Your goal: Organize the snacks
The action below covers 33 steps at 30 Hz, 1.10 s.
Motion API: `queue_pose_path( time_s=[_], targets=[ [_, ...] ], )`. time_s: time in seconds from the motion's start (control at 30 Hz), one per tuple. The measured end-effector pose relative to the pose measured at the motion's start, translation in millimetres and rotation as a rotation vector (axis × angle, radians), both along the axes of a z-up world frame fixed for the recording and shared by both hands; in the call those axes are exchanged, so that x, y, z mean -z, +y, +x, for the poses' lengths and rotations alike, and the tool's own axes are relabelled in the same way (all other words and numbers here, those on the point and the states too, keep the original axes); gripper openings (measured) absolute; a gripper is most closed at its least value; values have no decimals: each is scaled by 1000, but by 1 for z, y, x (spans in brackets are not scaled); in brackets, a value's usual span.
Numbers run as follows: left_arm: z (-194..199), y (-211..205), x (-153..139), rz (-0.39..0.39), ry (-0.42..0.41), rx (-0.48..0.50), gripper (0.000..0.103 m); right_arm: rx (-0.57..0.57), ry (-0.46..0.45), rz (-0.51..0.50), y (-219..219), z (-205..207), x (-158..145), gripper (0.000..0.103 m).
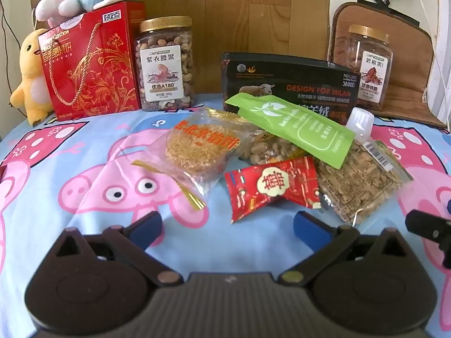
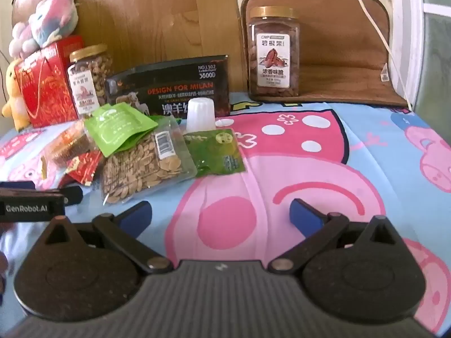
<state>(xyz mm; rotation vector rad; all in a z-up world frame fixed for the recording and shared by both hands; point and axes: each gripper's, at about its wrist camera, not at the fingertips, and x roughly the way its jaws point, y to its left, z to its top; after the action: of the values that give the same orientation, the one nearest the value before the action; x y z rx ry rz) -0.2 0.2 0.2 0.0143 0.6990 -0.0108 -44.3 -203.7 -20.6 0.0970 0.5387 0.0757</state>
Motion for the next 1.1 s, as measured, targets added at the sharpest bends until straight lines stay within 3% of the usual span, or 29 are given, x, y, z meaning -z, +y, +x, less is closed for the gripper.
queue_pose_path(
  time_s=[0.27, 0.33, 0.67, 0.87, 1.1],
  targets=[
    [1, 0, 0, 5, 5, 2, 103, 15, 3, -11, 0, -3, -2, 103],
    [1, 1, 0, 4, 7, 3, 103, 8, -22, 79, -15, -8, 2, 103],
    [-6, 1, 0, 1, 5, 16, 103, 15, -29, 87, -3, -7, -1, 103],
    [-11, 1, -2, -7, -6, 8, 103, 13, -39, 60, 3, -11, 0, 103],
    [-15, 11, -5, -57, -29, -46, 103, -32, -125, 6, 20, -30, -4, 103]
  ],
)
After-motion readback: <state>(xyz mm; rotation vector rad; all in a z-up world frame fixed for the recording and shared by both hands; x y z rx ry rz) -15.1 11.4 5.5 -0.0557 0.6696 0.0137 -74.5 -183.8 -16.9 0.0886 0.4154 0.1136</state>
